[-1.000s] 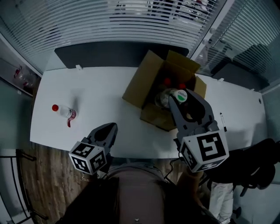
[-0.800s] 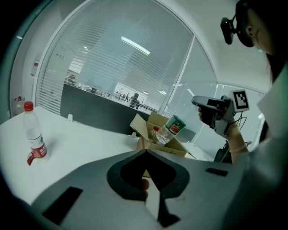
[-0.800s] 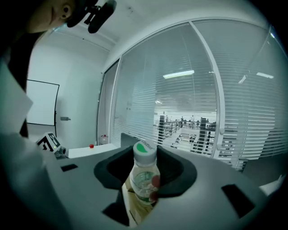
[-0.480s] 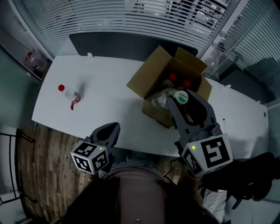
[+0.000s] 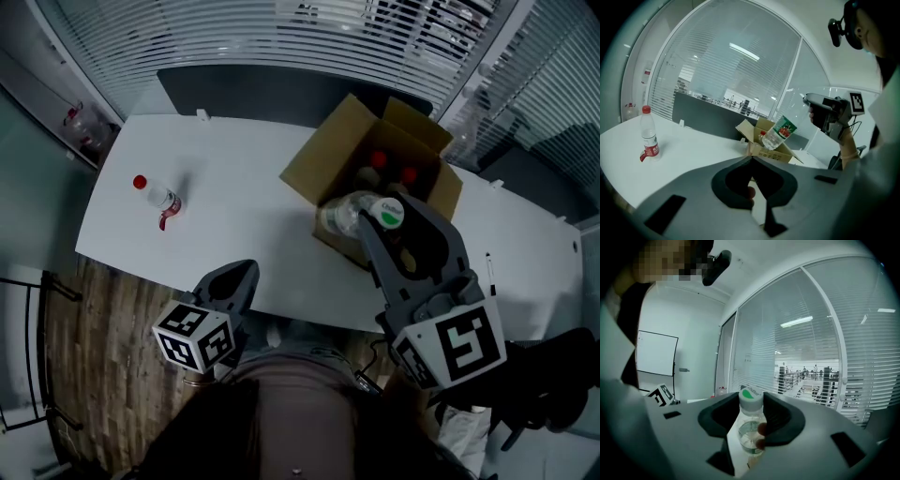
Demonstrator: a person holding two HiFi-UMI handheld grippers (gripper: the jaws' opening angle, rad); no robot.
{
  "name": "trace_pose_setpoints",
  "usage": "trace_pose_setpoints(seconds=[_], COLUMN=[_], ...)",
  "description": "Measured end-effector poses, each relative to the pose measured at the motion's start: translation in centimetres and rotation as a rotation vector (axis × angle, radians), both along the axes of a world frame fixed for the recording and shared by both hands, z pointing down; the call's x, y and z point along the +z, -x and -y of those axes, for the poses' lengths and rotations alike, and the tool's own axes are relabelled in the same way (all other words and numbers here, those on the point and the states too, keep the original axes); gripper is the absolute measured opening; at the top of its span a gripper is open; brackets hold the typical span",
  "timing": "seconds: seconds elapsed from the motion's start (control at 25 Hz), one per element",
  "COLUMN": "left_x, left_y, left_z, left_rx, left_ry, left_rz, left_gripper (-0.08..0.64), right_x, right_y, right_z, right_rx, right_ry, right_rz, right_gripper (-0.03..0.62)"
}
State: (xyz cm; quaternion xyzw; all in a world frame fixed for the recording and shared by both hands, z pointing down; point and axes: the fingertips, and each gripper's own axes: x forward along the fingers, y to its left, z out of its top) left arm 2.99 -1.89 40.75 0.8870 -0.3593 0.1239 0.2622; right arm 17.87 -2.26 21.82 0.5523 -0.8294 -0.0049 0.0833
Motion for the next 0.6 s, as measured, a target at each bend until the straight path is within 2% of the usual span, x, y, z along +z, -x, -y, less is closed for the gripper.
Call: trace_pose_setpoints(seconds=[0.32, 0.6], left_x=[0.4, -0.1], left_y=[3.2, 8.0], left_z=[1.4, 3.7], left_rx=[0.035, 0.076], left_ry=[0.008, 0.000], left_rz=[-0.008, -0.001], left_gripper=[0.006, 0.006], right_x=[1.4, 2.8], right_y=[3.8, 8.7], right_z=[1.1, 2.0], right_rx=[0.030, 0.088], right_ry=[0.032, 0.099], right_rz=[-0.013, 0.003], right_gripper=[0.163, 0.163])
